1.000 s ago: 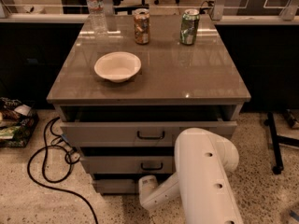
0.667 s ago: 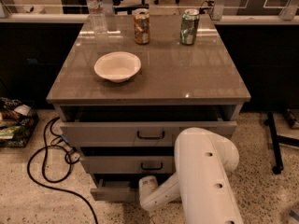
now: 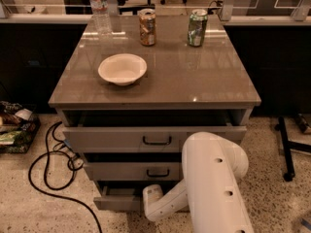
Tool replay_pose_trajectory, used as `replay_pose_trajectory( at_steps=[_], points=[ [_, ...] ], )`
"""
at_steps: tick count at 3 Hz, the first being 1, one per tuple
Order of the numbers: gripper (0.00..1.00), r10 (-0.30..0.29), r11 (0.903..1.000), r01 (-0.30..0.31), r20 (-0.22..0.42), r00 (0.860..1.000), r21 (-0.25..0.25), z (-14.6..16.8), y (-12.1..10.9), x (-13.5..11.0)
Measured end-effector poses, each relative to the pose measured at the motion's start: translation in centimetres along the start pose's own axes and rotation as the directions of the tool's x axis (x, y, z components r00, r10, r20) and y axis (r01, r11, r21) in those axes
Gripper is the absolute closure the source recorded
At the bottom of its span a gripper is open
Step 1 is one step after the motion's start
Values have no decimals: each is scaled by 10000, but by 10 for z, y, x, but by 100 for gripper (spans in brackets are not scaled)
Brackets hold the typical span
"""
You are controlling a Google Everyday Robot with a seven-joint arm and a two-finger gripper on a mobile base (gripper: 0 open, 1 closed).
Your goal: Open bottom drawer
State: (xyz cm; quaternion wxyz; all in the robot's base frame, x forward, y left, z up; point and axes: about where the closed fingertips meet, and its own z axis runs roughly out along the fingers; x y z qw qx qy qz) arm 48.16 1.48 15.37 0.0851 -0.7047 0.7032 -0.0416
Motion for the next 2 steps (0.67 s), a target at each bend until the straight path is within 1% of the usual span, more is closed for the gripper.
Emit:
replay_pose_trajectory(
  at_steps=[1, 2],
  points=[
    [100, -36, 9999, 36, -1, 10000, -129, -5, 12, -3],
    [100, -35, 9999, 35, -1, 10000, -128, -4, 11, -3]
  ],
)
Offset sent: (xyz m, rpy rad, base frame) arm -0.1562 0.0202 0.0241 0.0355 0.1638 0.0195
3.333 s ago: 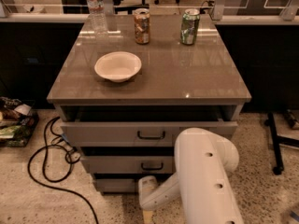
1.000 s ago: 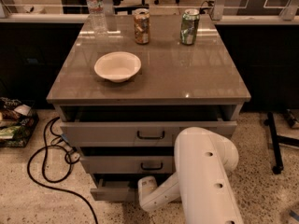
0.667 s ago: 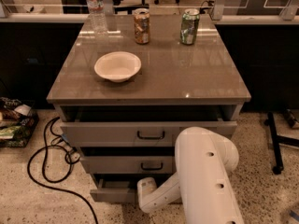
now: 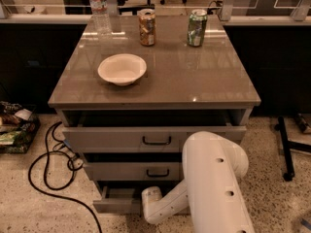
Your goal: Open bottom drawer
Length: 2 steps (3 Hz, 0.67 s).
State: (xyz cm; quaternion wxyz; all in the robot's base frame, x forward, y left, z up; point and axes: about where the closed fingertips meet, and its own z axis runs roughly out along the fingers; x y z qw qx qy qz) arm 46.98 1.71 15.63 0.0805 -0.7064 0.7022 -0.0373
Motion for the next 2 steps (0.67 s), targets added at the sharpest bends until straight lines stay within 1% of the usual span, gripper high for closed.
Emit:
replay_pose_trajectory(
  at_steps=[1, 2],
  points=[
    [100, 36, 9996, -34, 70, 10000, -280, -4, 20, -3],
    [100, 38, 9996, -37, 69, 10000, -280, -4, 19, -3]
  ],
)
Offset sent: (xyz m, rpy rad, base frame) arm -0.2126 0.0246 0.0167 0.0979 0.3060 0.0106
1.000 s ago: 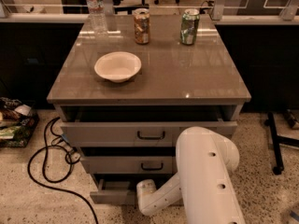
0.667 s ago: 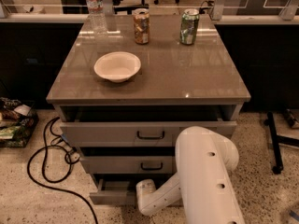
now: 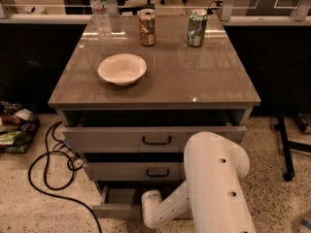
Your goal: Open bottom drawer
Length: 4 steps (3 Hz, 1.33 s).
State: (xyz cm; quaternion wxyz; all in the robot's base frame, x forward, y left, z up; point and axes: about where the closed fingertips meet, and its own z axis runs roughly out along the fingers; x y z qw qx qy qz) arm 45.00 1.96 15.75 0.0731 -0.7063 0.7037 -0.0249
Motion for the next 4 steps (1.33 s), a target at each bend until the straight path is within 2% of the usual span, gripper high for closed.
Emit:
replay_pose_trajectory(
  at_steps=[1, 2, 3, 4],
  points=[
    [100, 17, 9993, -11, 144, 9999, -374, -7, 28, -3],
    [100, 16, 9993, -11, 144, 9999, -375, -6, 26, -3],
    [82, 13, 9992, -8, 139, 9999, -392, -6, 27, -3],
    [58, 12, 9992, -7, 134, 9999, -408, -5, 28, -3]
  ],
)
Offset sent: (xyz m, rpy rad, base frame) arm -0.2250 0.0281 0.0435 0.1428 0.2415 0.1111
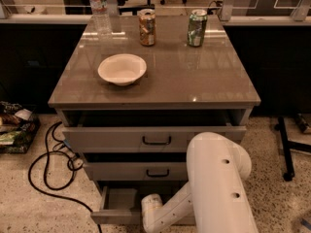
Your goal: Open bottom drawer
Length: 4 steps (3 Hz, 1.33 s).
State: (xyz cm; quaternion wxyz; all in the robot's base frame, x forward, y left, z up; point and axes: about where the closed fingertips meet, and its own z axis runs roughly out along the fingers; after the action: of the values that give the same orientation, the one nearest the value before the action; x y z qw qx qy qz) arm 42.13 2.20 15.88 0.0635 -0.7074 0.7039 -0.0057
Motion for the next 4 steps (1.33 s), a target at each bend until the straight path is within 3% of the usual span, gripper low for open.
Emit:
replay_pose_trajectory(
  at_steps=[2, 3, 4],
  points=[
    [13, -1, 10000, 1, -9, 10000, -27, 1, 2, 0],
    [0, -1, 10000, 1, -9, 10000, -30, 1, 2, 1],
    [0, -1, 10000, 1, -10, 10000, -29, 1, 2, 1]
  ],
)
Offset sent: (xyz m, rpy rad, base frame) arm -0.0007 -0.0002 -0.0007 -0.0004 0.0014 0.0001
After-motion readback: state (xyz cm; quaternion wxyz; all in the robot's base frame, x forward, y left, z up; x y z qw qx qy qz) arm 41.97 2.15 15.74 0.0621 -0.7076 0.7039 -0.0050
